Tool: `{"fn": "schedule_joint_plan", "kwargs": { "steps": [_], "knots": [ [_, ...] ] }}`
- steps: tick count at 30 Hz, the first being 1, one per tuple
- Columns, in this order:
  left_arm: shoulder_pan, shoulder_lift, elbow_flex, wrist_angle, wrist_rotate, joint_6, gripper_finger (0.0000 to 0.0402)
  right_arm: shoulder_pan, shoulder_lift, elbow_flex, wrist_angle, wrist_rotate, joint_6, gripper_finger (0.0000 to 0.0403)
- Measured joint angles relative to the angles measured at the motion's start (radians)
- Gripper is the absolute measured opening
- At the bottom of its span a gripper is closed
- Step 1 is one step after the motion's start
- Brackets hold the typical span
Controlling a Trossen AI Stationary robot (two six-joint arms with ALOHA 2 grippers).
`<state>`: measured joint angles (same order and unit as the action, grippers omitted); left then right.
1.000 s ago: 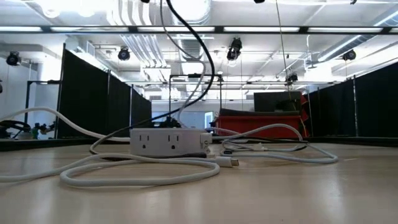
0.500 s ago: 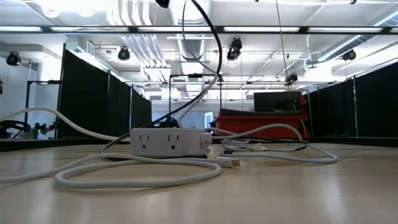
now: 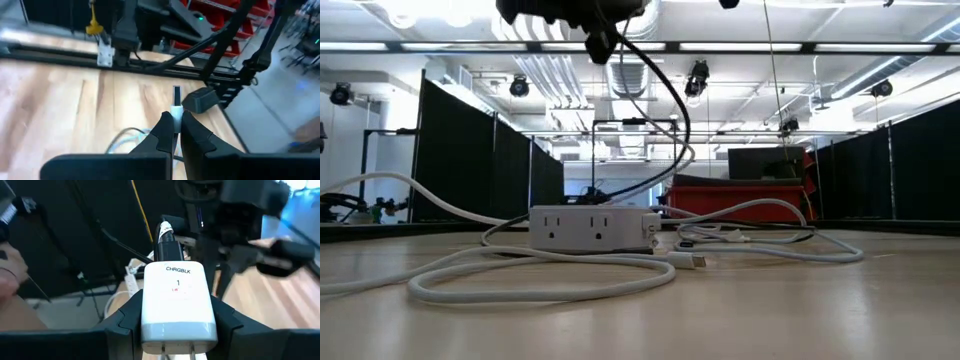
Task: Insert USB
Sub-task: Insert the purple USB cable into the white charger adapter
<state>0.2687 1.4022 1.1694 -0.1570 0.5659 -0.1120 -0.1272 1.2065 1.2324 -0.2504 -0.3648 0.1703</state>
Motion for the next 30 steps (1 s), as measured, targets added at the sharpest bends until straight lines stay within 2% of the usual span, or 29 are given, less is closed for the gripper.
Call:
{"fn": "schedule_joint_plan", "kwargs": {
  "steps": [1, 5, 9, 12, 16, 20, 22, 25, 30],
  "knots": [
    [0.003, 0.007, 0.000, -0.001, -0.004, -0.006, 0.0000, -0.001, 0.002, 0.000, -0.003, -0.001, -0.005, 0.0122],
    [-0.012, 0.007, 0.000, -0.001, -0.149, 0.092, 0.0000, -0.011, 0.015, 0.000, -0.021, -0.002, 0.065, 0.0122],
    [-0.060, -0.023, 0.001, 0.004, -0.483, 0.344, 0.0000, -0.043, 0.015, 0.000, -0.039, -0.009, 0.311, 0.0122],
    [-0.091, -0.029, 0.002, 0.008, -0.720, 0.521, 0.0000, -0.054, 0.015, 0.001, -0.037, -0.019, 0.430, 0.0122],
    [-0.098, -0.028, 0.002, -0.022, -0.927, 0.673, 0.0000, -0.071, 0.015, 0.003, -0.032, -0.021, 0.547, 0.0122],
    [-0.098, -0.040, 0.012, -0.078, -1.151, 0.803, 0.0000, -0.087, 0.015, 0.004, -0.052, 0.048, 0.552, 0.0122],
    [-0.103, -0.050, 0.049, -0.117, -1.201, 0.832, 0.0000, -0.105, 0.015, 0.004, -0.090, 0.065, 0.552, 0.0122],
    [-0.130, -0.065, 0.118, -0.155, -1.199, 0.836, 0.0000, -0.137, 0.020, 0.004, -0.169, 0.108, 0.553, 0.0122],
    [-0.183, -0.065, 0.201, -0.156, -1.081, 0.835, 0.0000, -0.200, 0.028, 0.003, -0.210, 0.159, 0.553, 0.0122]
  ]
}}
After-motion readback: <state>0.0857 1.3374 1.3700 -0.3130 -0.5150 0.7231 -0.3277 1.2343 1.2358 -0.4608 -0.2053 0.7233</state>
